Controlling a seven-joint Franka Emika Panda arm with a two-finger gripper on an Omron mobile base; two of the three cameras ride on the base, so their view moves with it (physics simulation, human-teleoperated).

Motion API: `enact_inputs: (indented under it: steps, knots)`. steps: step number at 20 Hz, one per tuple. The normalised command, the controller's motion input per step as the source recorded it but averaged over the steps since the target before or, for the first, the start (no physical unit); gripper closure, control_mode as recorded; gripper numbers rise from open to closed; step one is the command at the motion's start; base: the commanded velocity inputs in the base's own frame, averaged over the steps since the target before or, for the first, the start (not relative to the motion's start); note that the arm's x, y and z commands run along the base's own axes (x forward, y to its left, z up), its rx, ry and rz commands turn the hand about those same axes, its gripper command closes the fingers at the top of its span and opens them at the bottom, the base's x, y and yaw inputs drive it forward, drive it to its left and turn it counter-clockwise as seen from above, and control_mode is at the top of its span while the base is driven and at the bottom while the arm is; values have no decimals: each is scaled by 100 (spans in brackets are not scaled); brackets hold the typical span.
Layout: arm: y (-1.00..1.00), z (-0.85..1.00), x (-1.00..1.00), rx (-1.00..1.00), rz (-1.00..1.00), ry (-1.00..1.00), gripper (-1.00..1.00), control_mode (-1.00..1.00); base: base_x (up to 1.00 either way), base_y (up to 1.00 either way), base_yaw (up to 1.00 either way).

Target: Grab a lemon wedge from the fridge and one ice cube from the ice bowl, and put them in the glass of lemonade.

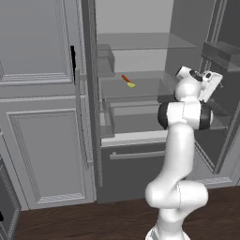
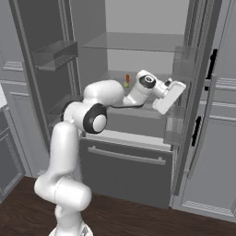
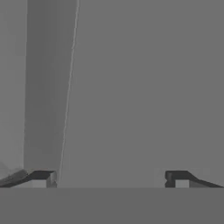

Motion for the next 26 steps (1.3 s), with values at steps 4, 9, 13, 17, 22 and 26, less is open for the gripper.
enact_inputs:
  steps: [4,9,13,17,22,26]
  knots:
    - [88,49,-25,-6,10,-31,-100,-100,0,0,0]
    - [100,11,-59,2,21,-20,-100,-100,0,0,0]
    - [100,0,-66,14,27,-25,-100,-100,0,0,0]
    - [86,0,-64,32,20,-50,-100,-100,0,0,0]
    - [65,0,-72,47,9,-71,-100,-100,0,0,0]
    - [63,23,-88,42,9,-57,-100,-100,0,0,0]
